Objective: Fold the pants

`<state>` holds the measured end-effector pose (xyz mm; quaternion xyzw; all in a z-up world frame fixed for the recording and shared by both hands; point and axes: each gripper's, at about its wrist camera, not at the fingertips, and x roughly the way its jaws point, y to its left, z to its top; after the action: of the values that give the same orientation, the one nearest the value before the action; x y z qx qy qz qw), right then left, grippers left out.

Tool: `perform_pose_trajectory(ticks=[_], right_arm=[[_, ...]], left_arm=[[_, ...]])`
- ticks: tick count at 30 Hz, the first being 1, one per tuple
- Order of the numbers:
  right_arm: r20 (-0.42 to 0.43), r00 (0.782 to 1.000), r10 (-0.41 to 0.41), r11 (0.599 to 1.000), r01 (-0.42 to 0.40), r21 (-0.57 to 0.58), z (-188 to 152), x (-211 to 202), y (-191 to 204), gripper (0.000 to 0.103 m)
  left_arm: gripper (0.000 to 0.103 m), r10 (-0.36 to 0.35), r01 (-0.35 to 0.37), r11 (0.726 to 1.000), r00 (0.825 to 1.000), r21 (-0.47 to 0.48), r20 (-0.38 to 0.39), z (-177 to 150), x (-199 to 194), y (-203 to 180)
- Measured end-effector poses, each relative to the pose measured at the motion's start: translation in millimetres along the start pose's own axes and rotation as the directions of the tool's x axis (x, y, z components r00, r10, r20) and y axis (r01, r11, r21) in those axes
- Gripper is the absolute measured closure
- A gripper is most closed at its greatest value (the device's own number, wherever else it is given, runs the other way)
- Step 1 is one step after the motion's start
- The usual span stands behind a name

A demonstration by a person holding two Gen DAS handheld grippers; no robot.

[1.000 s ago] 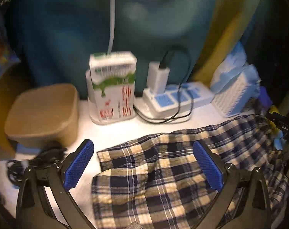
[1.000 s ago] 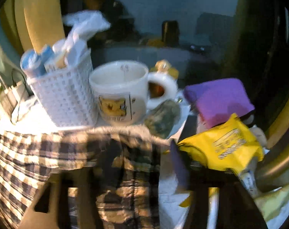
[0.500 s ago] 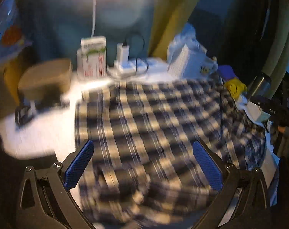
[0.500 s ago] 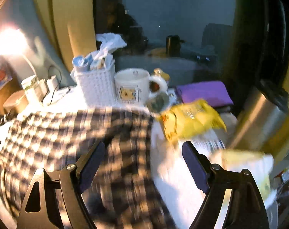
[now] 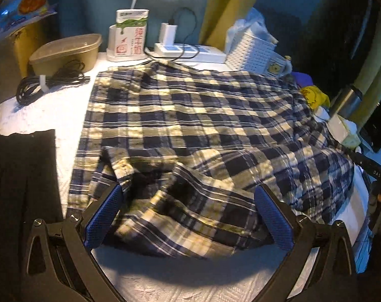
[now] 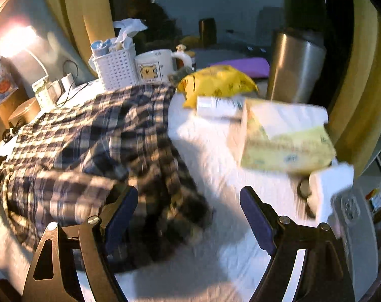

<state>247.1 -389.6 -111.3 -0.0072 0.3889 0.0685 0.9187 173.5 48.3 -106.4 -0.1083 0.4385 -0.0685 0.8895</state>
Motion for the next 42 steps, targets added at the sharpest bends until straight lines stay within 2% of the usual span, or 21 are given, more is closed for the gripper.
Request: perform_pose_trajectory(ticks=[1, 2, 3, 4, 5, 6, 7, 8, 9, 10, 11, 13, 23, 29, 35, 39, 42], right_arm=[[-0.004, 1.000, 0.009, 1.000, -0.009, 0.004, -3.3, -0.4, -1.2, 0.019], [-0.004, 1.000, 0.020, 1.000, -0.020, 0.007, -6.5, -0.9, -1.9, 0.019], [-0.005, 1.000, 0.027, 1.000, -0.026, 0.009, -9.2, -0.7, -2.6, 0.019], [-0.006, 0.999, 0.037, 0.999, -0.037, 0.014, -11.3, 0.6, -3.1, 0.022], [-0.008, 0.999, 0.046, 0.999, -0.046, 0.014, -12.6, 2.3, -2.8, 0.030], [-0.019, 0.998, 0.054, 0.998, -0.054, 0.010, -13.7, 5.6, -1.4, 0.049], [-0.027, 0.998, 0.056, 0.998, -0.056, 0.006, -15.2, 7.5, 0.2, 0.062], [-0.025, 0.999, 0.039, 0.999, -0.039, -0.008, -16.3, 8.9, 3.3, 0.066], [-0.021, 0.999, 0.028, 0.999, -0.029, -0.018, -16.3, 8.3, 5.4, 0.074], [-0.016, 0.999, 0.031, 0.999, -0.032, -0.027, -16.0, 6.1, 7.4, 0.081], [-0.008, 0.999, 0.041, 0.999, -0.041, -0.032, -14.7, 2.2, 9.4, 0.082], [0.011, 0.999, 0.037, 0.998, -0.036, -0.051, -12.8, -4.6, 14.0, 0.085], [0.122, 0.992, 0.044, 0.993, -0.029, -0.118, 3.3, -65.1, 36.1, 0.085], [0.162, 0.986, 0.040, 0.987, -0.014, -0.160, 3.9, -101.5, 45.9, 0.085], [0.130, 0.991, 0.022, 0.983, 0.003, -0.184, -15.7, -116.7, 45.5, 0.085], [0.064, 0.998, 0.006, 0.988, 0.004, -0.156, -37.3, -101.5, 35.6, 0.085], [0.016, 1.000, -0.006, 0.992, 0.008, -0.127, -52.2, -85.2, 25.9, 0.085]], left_arm=[[0.003, -0.008, 0.008, 1.000, 1.000, 0.012, 0.009, -2.0, 1.1, -1.3], [0.012, -0.009, 0.009, 1.000, 1.000, 0.018, 0.008, -3.5, 3.3, -1.8], [0.026, -0.001, 0.001, 1.000, 1.000, 0.018, -0.005, -5.0, 7.4, -2.0], [0.034, 0.008, -0.007, 1.000, 1.000, 0.013, -0.020, -6.6, 12.2, -1.6], [0.048, 0.011, -0.011, 1.000, 1.000, 0.009, -0.026, -8.3, 15.1, -1.6], [0.059, 0.025, -0.025, 1.000, 1.000, 0.016, -0.014, -9.9, 15.2, -2.1], [0.069, 0.031, -0.031, 0.999, 0.999, 0.025, -0.004, -11.0, 14.2, -3.0], [0.088, 0.026, -0.025, 0.999, 1.000, 0.023, -0.006, -11.7, 13.5, -2.4], [0.095, 0.018, -0.018, 1.000, 1.000, 0.013, -0.007, -12.4, 12.0, -1.2], [0.096, 0.017, -0.017, 1.000, 1.000, 0.010, 0.004, -13.6, 8.3, -0.4], [0.100, 0.019, -0.019, 1.000, 1.000, 0.013, 0.017, -14.7, 3.7, -0.5], [0.100, 0.020, -0.021, 1.000, 0.999, 0.014, 0.044, -16.4, -8.7, -0.7], [0.100, 0.020, -0.022, 1.000, 0.983, 0.009, 0.184, -24.1, -86.4, 3.7], [0.100, 0.026, -0.027, 1.000, 0.975, 0.001, 0.220, -41.2, -125.7, 11.1], [0.100, 0.047, -0.046, 0.999, 0.982, -0.011, 0.183, -72.9, -143.2, 20.8], [0.100, 0.014, -0.009, 0.998, 0.997, -0.066, 0.069, -101.5, -122.3, 31.5], [0.100, -0.024, 0.024, 0.995, 1.000, -0.102, -0.003, -121.3, -111.0, 34.2]])
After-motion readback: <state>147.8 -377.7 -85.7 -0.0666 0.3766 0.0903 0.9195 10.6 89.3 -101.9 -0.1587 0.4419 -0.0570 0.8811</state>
